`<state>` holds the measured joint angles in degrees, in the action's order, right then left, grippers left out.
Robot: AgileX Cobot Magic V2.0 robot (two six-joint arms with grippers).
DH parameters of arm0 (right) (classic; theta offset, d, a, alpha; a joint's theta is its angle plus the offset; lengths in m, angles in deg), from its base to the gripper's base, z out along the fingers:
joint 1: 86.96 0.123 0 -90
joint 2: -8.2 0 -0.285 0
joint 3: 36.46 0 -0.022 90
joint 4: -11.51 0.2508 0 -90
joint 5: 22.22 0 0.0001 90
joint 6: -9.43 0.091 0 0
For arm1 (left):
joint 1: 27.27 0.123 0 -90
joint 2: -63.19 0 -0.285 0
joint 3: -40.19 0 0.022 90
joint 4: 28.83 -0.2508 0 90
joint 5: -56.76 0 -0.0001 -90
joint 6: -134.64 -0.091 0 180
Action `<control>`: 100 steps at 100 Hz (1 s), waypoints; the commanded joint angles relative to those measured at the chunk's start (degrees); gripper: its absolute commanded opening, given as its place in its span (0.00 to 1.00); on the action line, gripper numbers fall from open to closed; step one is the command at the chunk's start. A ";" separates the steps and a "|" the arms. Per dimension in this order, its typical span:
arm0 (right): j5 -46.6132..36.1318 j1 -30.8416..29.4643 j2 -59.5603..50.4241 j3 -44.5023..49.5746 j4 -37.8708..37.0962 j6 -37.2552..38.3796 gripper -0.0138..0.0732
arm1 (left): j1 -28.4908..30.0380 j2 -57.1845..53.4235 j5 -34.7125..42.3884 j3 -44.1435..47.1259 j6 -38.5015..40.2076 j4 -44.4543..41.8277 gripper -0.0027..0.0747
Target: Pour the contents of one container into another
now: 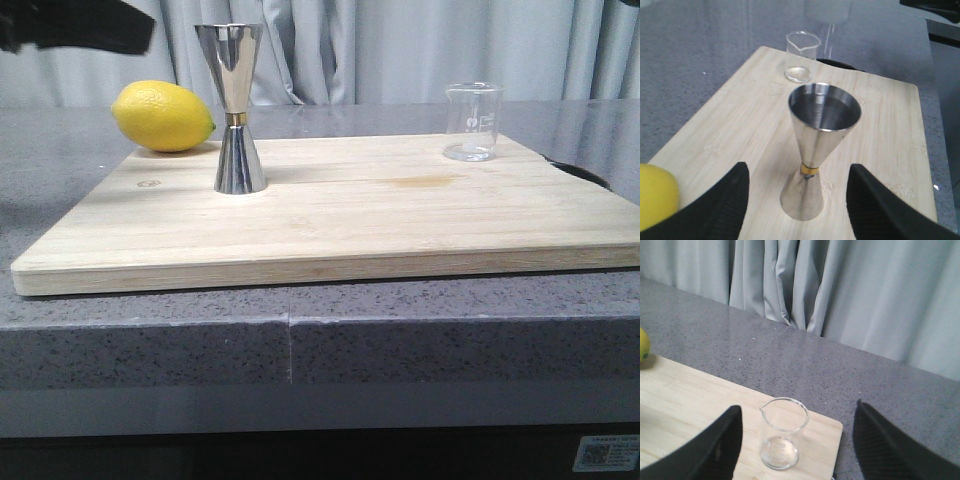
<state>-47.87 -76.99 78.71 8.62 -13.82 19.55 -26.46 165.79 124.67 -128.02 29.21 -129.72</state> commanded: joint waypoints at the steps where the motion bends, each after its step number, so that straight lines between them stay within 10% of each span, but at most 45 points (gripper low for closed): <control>1: -4.98 -0.07 -1.27 -1.19 0.49 -0.12 0.65 | 2.40 -5.13 10.11 -1.48 1.76 3.44 0.56; 46: -0.21 -0.07 -1.27 -7.33 5.62 -0.12 0.65 | 9.79 -24.11 -14.93 -1.48 11.36 3.44 0.55; 100: 39.27 -0.07 -1.27 -33.64 1.44 -0.12 0.65 | 9.68 -40.07 -51.30 -1.48 26.34 3.54 0.49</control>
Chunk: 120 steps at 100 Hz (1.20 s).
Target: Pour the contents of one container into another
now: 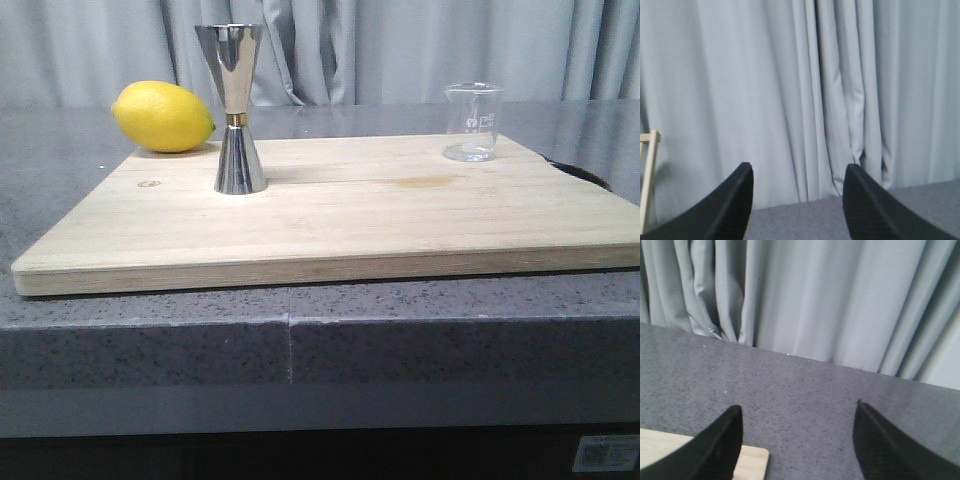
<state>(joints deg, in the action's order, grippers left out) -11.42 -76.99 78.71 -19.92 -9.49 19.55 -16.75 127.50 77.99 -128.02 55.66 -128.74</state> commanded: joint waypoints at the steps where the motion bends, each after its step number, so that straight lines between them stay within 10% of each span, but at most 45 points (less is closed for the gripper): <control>1: 3.31 -0.07 -1.27 -5.71 -3.18 -0.12 0.65 | -0.02 -1.78 -4.82 -1.48 -0.35 2.56 0.49; 40: 18.73 -0.07 -7.80 -11.96 -24.10 9.54 0.65 | -0.02 -3.80 -11.67 1.22 -2.45 2.56 0.49; 120: 6.91 -0.07 -24.66 19.91 -21.41 16.89 0.57 | -0.25 -21.21 -3.28 32.69 -0.73 2.56 0.49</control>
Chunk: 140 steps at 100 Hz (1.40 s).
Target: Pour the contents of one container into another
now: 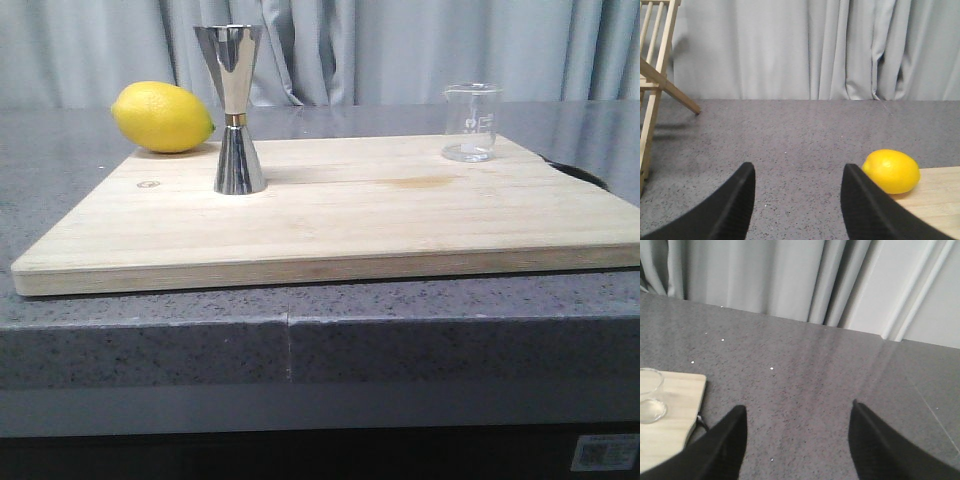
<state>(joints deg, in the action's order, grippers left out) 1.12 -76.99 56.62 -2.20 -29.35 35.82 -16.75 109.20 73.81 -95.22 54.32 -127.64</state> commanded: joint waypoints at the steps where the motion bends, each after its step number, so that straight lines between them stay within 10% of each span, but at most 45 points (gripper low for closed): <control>1: -5.65 -0.07 -2.77 2.52 -1.55 0.61 0.56 | -0.25 -3.47 1.02 0.05 0.50 1.46 0.49; 27: -7.10 -0.07 -9.74 9.23 -1.55 0.66 0.52 | -0.25 -11.62 2.50 5.47 0.26 1.46 0.31; 54: -8.51 -0.07 -14.00 9.24 -1.55 0.66 0.13 | -0.25 -13.65 8.51 5.74 0.03 1.46 0.01; 140: -8.18 -0.07 -14.49 9.24 -1.55 0.66 0.08 | -0.25 -13.65 4.98 5.74 0.03 1.46 0.01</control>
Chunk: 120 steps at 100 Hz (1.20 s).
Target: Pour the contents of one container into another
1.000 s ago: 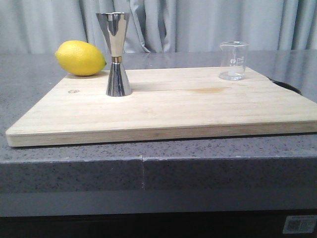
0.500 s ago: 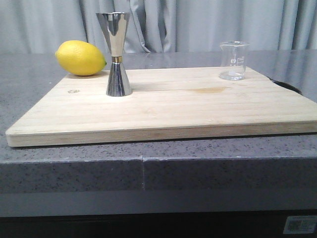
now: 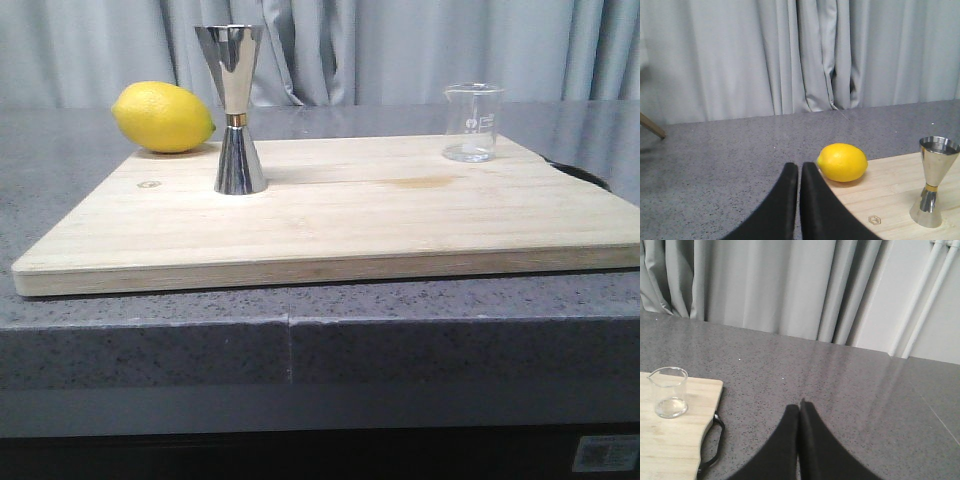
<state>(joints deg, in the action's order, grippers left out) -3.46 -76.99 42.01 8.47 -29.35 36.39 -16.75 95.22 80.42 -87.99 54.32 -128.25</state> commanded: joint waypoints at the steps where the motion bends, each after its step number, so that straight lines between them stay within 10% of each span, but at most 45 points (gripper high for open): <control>1: -3.61 -0.07 0.13 -1.43 -1.55 0.09 0.08 | -0.25 0.34 -1.62 -1.49 0.03 2.07 0.01; 120: -3.61 -0.07 0.13 -1.43 -1.55 0.09 0.08 | -2.50 0.45 -0.77 -0.18 0.03 2.07 0.01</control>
<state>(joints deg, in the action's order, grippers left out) -3.46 -76.99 42.01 8.47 -29.35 36.39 -18.76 95.22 80.36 -87.12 54.32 -128.25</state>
